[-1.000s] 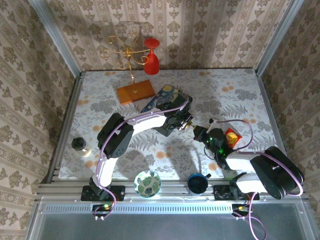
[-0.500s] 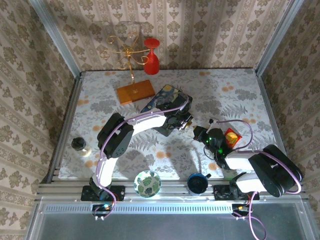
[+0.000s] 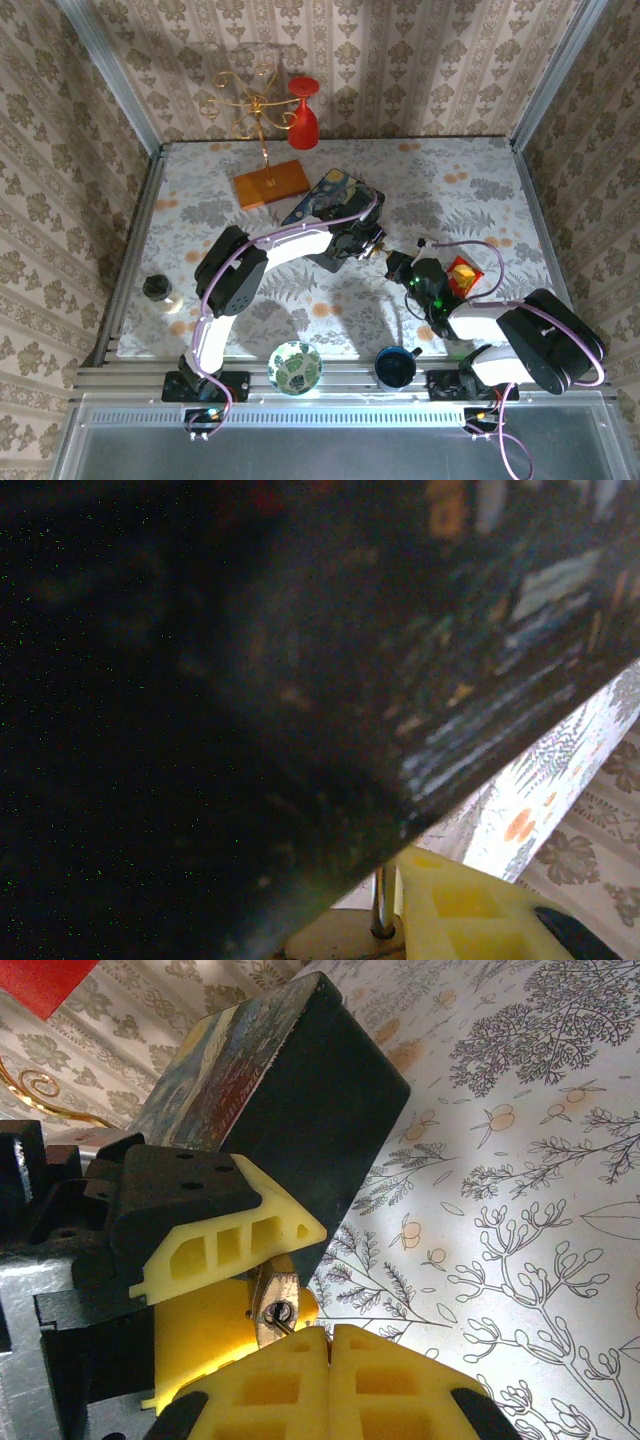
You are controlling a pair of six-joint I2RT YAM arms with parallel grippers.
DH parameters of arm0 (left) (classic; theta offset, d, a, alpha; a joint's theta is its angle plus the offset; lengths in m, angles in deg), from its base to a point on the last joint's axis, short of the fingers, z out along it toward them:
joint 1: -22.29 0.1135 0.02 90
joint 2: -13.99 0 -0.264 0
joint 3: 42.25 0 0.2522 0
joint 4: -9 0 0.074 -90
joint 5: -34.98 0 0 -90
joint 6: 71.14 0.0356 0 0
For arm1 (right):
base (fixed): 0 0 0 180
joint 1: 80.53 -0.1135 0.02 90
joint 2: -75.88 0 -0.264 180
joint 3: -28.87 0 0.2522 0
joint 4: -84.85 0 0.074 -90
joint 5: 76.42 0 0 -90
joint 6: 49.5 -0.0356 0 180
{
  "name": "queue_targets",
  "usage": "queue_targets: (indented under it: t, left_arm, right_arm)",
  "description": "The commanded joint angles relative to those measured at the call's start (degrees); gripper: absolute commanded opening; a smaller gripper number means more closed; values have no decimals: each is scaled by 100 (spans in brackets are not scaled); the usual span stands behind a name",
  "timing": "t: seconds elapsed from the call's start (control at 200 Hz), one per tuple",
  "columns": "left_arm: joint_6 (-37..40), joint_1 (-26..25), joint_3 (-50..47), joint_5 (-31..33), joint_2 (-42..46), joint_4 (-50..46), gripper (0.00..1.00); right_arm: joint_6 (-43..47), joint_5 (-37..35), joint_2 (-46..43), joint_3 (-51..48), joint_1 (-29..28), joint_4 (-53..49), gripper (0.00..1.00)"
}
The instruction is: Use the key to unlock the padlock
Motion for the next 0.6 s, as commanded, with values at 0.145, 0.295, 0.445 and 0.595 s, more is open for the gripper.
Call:
queue_targets:
  t: [0.145, 0.295, 0.445, 0.595]
  left_arm:
    - [-315, -124, -70, -473, -179, 268, 9]
    - [-319, -124, -51, -491, -187, 277, 9]
    - [-361, -124, -42, -509, -187, 311, 9]
    - [-359, -125, -8, -509, -187, 321, 9]
  right_arm:
    - [-46, -306, -198, 65, -54, 186, 0]
    - [-57, -280, -125, 134, -59, 132, 0]
    - [-88, -128, 127, 242, -63, 182, 0]
    - [-161, 21, 438, 350, -89, 194, 0]
